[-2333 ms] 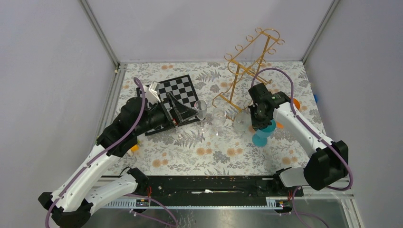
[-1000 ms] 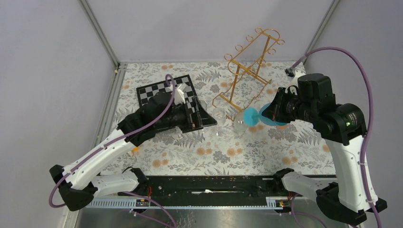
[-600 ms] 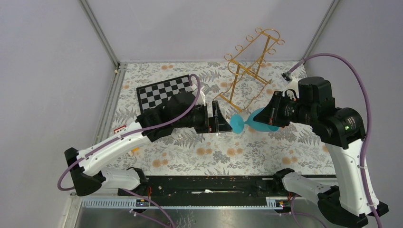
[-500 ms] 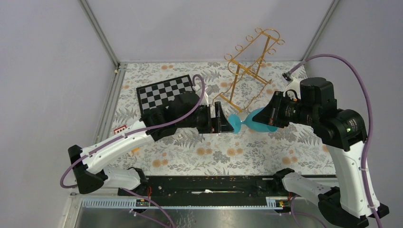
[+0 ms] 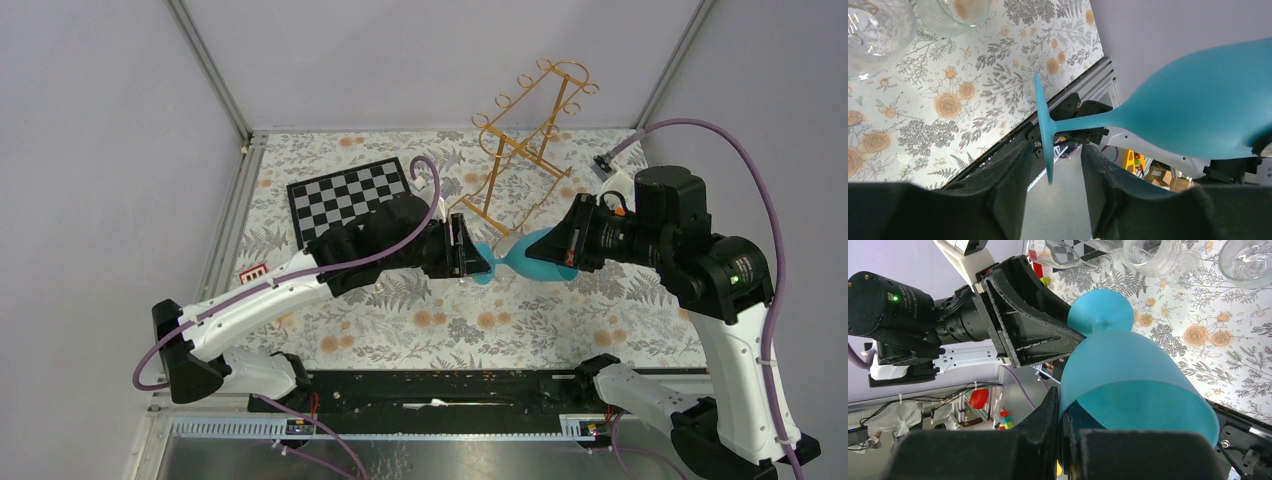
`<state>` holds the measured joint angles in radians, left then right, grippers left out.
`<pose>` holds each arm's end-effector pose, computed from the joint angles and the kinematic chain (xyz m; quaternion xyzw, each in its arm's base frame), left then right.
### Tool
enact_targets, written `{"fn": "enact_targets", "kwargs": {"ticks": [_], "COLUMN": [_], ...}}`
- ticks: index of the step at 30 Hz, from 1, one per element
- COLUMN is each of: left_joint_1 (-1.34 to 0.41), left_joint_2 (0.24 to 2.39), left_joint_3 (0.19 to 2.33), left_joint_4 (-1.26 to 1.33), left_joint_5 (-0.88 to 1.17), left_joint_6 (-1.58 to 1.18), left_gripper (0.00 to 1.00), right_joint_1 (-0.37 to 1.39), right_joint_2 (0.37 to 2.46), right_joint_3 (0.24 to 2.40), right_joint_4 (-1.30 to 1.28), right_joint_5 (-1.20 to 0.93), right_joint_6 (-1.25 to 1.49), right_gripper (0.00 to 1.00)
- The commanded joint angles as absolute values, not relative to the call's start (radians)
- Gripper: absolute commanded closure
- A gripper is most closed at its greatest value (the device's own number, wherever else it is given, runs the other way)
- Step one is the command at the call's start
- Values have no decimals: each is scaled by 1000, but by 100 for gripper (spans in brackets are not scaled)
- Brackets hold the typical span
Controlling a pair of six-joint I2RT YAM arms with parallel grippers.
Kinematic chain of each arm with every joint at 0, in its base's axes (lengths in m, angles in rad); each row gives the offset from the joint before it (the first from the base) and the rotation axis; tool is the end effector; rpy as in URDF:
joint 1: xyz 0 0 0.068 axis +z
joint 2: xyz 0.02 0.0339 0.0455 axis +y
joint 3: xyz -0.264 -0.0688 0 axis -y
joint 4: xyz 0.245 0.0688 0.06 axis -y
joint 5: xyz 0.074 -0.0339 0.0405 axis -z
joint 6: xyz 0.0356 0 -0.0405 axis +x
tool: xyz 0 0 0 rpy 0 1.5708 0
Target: Place the wine glass upside down on the wine glass rack
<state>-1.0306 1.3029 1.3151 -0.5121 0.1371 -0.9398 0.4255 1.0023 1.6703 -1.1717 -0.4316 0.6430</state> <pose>0.1451 -0.2514 0.3787 0.0739 0.8556 -0.4568 0.2322 0.1088 0.0656 0.4835 -0.0170 0.8479 0.4116 0.3337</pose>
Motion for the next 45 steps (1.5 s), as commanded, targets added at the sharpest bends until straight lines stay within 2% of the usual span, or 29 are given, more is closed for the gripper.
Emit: {"fn": "enact_targets", "kwargs": {"ticks": [1,10,16,18,22,25,27,31,33,45], "left_joint_1": [-1035,-1034,-1034,-1034,-1034,-1035,-1034,-1034,-1034,-1034], "left_joint_2": [1290,1289,1287,1284,1268,1240,1205,1132,1094,864], "left_joint_3": [1300,1305,1309,1310,1309,1302,1287,1244,1219,1001], "left_joint_4": [-409,-419,-427,-429,-443,-459,-464,-459,-459,-369], "left_joint_5": [110,106,101,97,67,24,-18,-97,-144,-292], "left_joint_6": [-949,-954,-954,-955,-955,-950,-945,-930,-926,-774], "left_gripper": [60,78,96,100,100,100,100,100,100,100], "right_joint_1": [431,431,432,431,431,431,430,431,431,431], "right_joint_2": [998,996,995,992,980,968,954,910,897,848], "right_joint_3": [1668,1660,1658,1655,1646,1627,1610,1567,1554,1598], "right_joint_4": [-1122,-1117,-1111,-1109,-1105,-1103,-1096,-1069,-1074,-1172], "right_joint_5": [-466,-455,-457,-460,-462,-458,-458,-442,-426,-308], "right_joint_6": [664,664,658,653,639,629,611,588,576,519], "right_gripper": [100,100,99,93,74,50,28,4,1,0]}}
